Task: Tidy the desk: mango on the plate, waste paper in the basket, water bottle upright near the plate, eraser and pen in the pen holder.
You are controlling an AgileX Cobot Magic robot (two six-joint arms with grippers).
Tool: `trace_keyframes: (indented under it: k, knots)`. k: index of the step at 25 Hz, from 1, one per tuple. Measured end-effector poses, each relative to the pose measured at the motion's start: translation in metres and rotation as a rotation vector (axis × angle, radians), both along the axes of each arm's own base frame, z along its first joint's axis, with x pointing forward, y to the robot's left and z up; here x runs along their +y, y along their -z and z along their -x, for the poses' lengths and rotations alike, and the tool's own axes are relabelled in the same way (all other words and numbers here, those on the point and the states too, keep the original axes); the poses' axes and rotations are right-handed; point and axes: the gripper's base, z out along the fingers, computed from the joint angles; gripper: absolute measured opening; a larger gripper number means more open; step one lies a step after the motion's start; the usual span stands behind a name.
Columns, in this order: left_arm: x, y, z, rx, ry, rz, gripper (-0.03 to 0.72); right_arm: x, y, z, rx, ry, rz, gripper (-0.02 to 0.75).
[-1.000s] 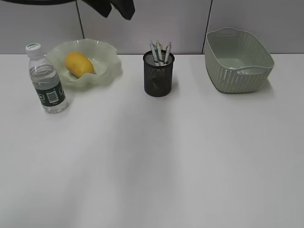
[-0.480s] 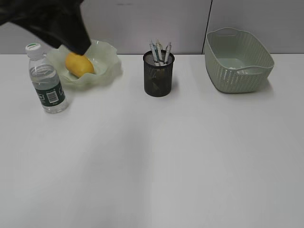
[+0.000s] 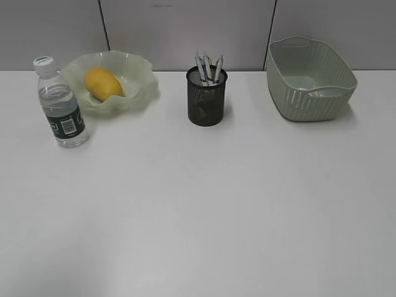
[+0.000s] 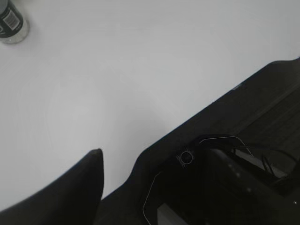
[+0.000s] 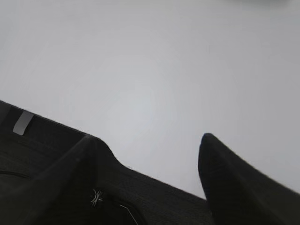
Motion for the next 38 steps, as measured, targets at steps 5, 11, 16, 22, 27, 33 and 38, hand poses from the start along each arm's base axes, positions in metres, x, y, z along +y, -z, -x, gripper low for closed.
trace_keyframes:
  k: [5, 11, 16, 22, 27, 33, 38]
  knots:
    - [0.029, 0.030, 0.039, -0.051, -0.005, 0.041, 0.545, -0.002, 0.003, 0.002, 0.032, -0.014, 0.043, 0.531]
    - [0.049, 0.061, 0.066, -0.103, -0.018, 0.094, 0.549, -0.002, 0.010, 0.003, 0.048, -0.032, 0.074, 0.531]
    - [0.050, 0.075, 0.067, -0.146, -0.024, 0.132, 0.549, -0.001, 0.016, 0.002, 0.063, -0.038, 0.088, 0.531]
    - [0.046, 0.080, 0.062, -0.180, -0.028, 0.157, 0.549, -0.001, 0.016, 0.002, 0.062, -0.040, 0.090, 0.531]
    - [0.046, 0.081, 0.061, -0.182, -0.028, 0.159, 0.549, -0.001, 0.016, 0.002, 0.062, -0.040, 0.090, 0.531]
    - [0.046, 0.081, 0.061, -0.183, -0.028, 0.160, 0.545, -0.001, 0.016, 0.002, 0.062, -0.040, 0.090, 0.531]
    - [0.046, 0.081, 0.061, -0.183, -0.028, 0.160, 0.520, -0.001, 0.016, 0.002, 0.062, -0.040, 0.090, 0.531]
